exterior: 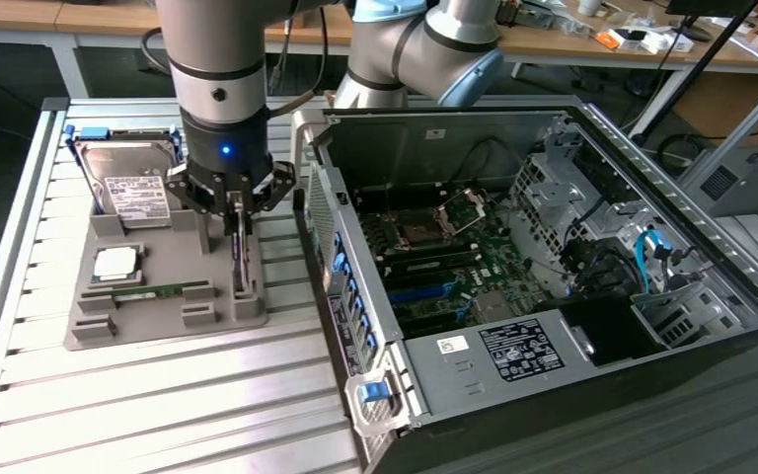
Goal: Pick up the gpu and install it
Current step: 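Pick up the gpu and move the gpu toward the slot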
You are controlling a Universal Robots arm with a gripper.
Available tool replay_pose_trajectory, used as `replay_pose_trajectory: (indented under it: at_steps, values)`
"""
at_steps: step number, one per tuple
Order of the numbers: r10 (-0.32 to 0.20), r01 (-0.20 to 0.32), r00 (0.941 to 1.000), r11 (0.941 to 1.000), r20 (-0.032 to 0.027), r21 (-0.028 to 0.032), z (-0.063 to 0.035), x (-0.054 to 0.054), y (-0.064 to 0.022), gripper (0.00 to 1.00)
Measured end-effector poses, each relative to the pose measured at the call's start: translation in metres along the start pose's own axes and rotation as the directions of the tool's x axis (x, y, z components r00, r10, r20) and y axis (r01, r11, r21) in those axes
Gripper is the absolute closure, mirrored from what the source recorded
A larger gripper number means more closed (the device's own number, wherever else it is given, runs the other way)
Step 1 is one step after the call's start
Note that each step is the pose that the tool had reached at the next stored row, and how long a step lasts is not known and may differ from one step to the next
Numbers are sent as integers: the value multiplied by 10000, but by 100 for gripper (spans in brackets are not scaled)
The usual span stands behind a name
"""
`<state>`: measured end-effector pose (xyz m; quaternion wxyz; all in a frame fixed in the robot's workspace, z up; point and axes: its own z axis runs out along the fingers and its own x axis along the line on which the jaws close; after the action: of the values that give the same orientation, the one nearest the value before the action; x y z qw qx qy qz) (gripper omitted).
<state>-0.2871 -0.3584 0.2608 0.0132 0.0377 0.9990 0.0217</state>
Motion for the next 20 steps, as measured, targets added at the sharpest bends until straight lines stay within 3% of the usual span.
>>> replay_pose_trajectory:
  at_steps: [20]
  values:
    - [0, 0, 10000, 10000, 0, 0, -40, -1, 2, 73]
